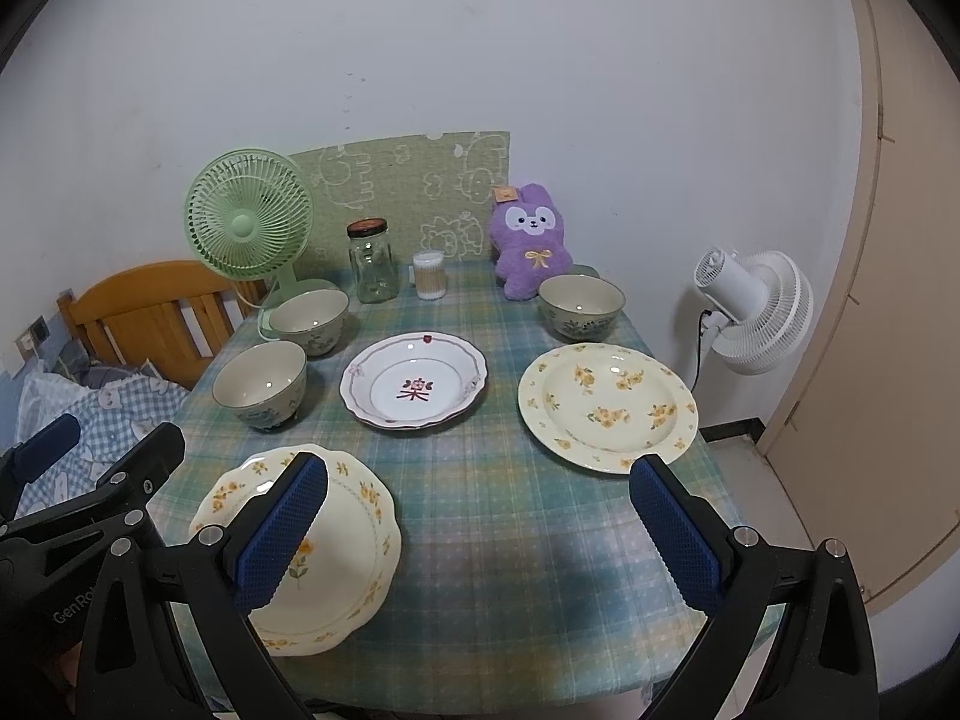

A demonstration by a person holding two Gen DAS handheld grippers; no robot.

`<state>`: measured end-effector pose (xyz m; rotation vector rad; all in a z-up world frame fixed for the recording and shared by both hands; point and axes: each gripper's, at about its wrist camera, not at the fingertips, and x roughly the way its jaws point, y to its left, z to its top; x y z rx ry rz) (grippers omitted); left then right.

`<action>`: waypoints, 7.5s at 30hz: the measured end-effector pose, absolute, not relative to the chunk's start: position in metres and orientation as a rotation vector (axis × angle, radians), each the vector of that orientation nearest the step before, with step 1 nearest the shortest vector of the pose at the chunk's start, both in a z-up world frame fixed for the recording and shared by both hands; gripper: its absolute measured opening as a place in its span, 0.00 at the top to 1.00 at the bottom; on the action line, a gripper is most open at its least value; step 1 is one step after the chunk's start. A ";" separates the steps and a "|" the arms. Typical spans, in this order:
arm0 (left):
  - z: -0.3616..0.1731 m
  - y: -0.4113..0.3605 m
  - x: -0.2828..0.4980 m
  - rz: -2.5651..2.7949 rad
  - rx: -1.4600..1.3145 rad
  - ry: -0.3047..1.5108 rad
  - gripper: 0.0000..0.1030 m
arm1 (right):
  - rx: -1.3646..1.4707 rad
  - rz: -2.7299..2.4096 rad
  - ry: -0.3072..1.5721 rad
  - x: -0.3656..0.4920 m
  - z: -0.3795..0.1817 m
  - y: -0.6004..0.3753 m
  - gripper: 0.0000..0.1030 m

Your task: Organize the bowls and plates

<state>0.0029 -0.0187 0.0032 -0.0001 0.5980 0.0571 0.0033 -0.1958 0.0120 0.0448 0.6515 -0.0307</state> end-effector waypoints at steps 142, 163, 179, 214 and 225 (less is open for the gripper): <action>-0.044 -0.106 0.124 -0.049 -0.012 0.914 0.08 | 0.088 -0.094 0.930 0.128 -0.031 -0.273 0.21; -0.048 -0.197 0.178 -0.035 -0.055 0.909 0.11 | 0.084 -0.034 0.898 0.185 -0.032 -0.362 0.21; -0.101 -0.250 0.231 0.027 -0.080 0.991 0.23 | 0.036 0.040 0.983 0.250 -0.086 -0.409 0.21; -0.159 -0.268 0.266 0.080 -0.046 1.123 0.50 | -0.027 0.077 1.138 0.303 -0.166 -0.431 0.43; -0.146 -0.268 0.265 0.091 -0.047 1.093 0.51 | -0.009 0.075 1.164 0.295 -0.161 -0.432 0.44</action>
